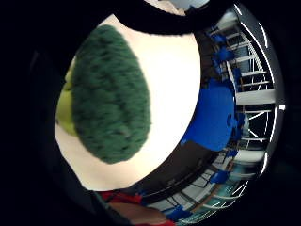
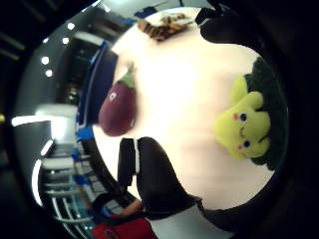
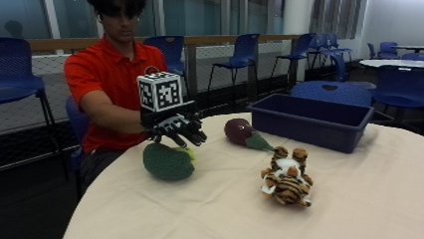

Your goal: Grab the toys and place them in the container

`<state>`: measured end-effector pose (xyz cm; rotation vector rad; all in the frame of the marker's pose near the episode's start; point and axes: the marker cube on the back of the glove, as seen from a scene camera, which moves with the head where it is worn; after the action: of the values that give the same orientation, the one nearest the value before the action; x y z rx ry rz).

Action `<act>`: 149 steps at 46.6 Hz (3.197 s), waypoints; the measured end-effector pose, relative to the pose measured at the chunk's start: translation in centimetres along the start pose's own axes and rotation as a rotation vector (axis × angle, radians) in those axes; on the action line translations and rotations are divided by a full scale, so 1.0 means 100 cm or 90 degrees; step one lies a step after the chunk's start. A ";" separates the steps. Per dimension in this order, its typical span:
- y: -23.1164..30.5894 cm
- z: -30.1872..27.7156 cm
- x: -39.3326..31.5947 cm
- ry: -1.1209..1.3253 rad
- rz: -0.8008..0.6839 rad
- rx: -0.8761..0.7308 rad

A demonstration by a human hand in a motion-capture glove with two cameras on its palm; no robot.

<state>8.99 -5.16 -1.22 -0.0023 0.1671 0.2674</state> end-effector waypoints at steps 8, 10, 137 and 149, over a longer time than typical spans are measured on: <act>-0.007 0.019 0.029 0.023 0.065 -0.148; -0.007 0.029 0.033 0.038 0.073 -0.194; -0.042 0.026 -0.227 0.007 -0.214 -0.126; -0.035 0.043 -0.240 0.009 -0.216 -0.125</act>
<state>-12.18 -14.69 6.89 -0.2259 0.1519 -0.0553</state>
